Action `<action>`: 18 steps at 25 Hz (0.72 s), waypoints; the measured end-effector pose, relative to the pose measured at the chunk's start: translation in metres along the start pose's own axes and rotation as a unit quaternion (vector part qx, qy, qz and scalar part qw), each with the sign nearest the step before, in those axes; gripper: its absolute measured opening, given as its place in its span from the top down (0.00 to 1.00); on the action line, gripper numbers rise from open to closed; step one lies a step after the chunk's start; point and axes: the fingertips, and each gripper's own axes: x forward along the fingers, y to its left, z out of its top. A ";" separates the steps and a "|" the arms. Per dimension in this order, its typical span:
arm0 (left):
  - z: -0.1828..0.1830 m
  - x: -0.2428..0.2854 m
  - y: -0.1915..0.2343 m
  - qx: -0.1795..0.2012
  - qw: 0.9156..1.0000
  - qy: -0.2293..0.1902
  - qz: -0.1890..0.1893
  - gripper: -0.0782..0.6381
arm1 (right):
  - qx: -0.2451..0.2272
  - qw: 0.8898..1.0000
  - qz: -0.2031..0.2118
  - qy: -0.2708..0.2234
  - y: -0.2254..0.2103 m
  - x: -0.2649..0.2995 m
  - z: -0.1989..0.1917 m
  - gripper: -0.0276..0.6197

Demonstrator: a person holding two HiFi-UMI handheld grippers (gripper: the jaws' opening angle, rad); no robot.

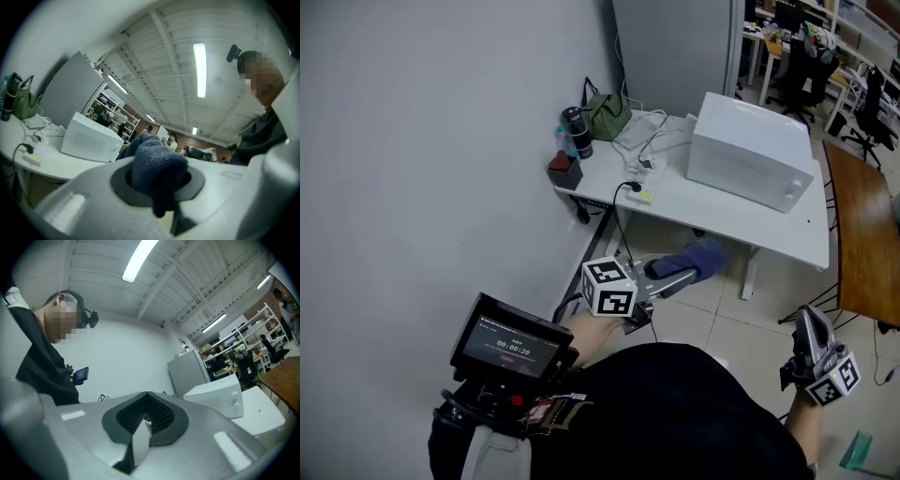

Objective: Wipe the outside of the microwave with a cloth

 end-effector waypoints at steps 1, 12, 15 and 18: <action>0.003 -0.022 0.000 0.000 1.000 0.002 0.000 0.81 | 0.013 1.000 -0.005 -0.006 0.016 0.011 -0.003 0.95; -0.006 -0.094 0.002 0.019 1.000 -0.007 0.021 0.81 | 0.016 0.999 -0.005 0.033 0.057 0.041 -0.055 0.95; -0.007 -0.088 -0.008 0.013 1.000 -0.020 0.010 0.81 | -0.001 0.999 -0.015 0.047 0.055 0.037 -0.049 0.95; -0.018 -0.079 -0.008 0.012 1.000 -0.025 -0.010 0.81 | -0.012 0.998 -0.029 0.052 0.045 0.030 -0.048 0.95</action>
